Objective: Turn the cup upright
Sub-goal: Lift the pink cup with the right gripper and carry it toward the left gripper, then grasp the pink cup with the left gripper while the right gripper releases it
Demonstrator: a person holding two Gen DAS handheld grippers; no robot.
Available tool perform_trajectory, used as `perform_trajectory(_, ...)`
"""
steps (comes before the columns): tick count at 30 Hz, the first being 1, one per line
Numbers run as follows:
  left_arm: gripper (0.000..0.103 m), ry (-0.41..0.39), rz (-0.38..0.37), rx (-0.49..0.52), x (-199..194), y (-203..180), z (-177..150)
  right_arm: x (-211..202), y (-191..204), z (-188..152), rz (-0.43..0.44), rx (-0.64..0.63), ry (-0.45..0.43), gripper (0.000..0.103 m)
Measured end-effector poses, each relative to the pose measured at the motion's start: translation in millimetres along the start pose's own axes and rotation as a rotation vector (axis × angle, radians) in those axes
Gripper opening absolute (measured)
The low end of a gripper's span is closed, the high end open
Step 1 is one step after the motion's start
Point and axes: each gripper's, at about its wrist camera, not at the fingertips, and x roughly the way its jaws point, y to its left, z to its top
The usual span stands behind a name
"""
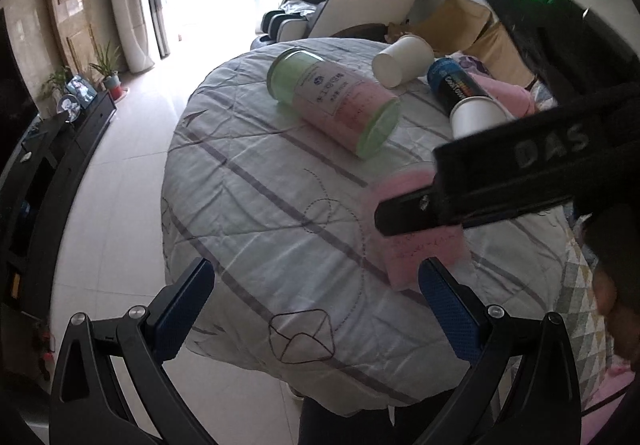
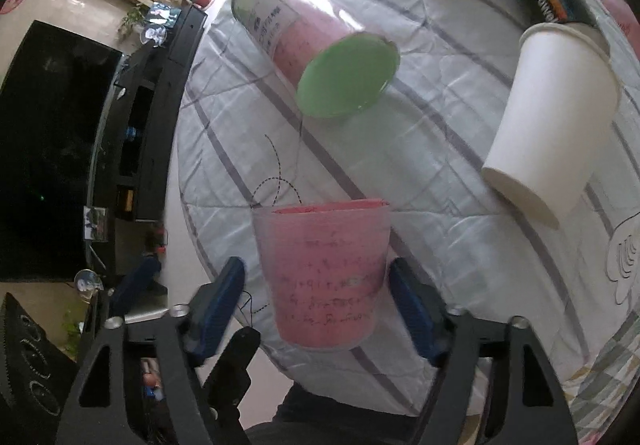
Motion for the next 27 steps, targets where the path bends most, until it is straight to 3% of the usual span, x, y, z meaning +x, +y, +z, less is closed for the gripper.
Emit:
perform_trajectory(7, 0.103, 0.013, -0.047, 0.010, 1.4, -19.0, 13.4, -60.0, -0.2, -7.3, -0.009, -0.059, -0.170, 0.080)
perform_trajectory(14, 0.103, 0.080, -0.084, -0.028, 18.6, -40.3, 29.2, -103.4, -36.1, -24.1, -0.078, -0.082, -0.318, 0.081)
perform_trajectory(27, 0.103, 0.158, -0.021, -0.079, 52.7, -64.6, 46.0, -91.1, -88.5, -27.5, -0.134, -0.116, -0.300, 0.081)
